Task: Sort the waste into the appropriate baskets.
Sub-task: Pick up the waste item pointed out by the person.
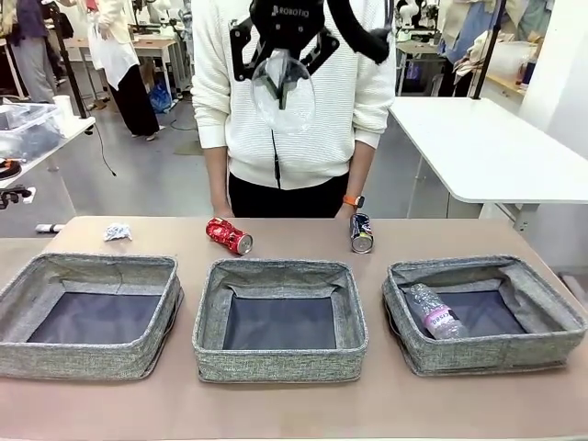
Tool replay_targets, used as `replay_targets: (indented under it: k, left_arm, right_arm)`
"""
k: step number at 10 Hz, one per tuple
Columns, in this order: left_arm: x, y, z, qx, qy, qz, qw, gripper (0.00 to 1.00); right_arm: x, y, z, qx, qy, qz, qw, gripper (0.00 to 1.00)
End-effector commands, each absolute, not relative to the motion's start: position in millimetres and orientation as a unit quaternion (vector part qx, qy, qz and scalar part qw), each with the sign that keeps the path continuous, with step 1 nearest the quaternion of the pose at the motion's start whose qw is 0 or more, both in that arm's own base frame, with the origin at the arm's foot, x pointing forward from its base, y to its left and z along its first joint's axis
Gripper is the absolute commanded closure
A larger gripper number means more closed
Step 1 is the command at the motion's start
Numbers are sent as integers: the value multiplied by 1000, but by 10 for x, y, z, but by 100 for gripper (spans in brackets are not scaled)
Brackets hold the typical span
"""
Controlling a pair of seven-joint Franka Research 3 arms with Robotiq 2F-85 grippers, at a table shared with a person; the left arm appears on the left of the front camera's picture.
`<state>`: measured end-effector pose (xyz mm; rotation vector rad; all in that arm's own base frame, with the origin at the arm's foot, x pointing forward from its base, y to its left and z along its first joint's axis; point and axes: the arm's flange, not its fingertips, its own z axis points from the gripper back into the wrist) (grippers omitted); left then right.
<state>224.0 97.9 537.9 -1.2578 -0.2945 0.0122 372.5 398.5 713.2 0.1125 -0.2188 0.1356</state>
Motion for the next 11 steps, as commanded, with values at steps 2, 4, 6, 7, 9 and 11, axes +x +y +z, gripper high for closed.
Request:
replay_targets:
  k: [2,4,6,7,9,11]
  left_arm:
    - [2240,978,5398,-592,-145,-3,793,0]
    - [2240,978,5398,-592,-145,-3,793,0]
    - [2240,978,5398,-592,-145,-3,793,0]
    - [2240,978,5398,-592,-145,-3,793,0]
    - [2240,978,5398,-592,-145,-3,793,0]
    - [2240,978,5398,-592,-145,-3,793,0]
  right_arm:
    - [3796,4290,7445,28,-95,43,994,96]
    - [3740,4091,7272,40,-96,61,993,96]
    - [3740,4091,7272,40,-96,61,993,96]
    - [3740,4091,7272,40,-96,61,993,96]
    - [3740,4091,7272,40,-96,61,993,96]
    - [3740,4091,7272,40,-96,61,993,96]
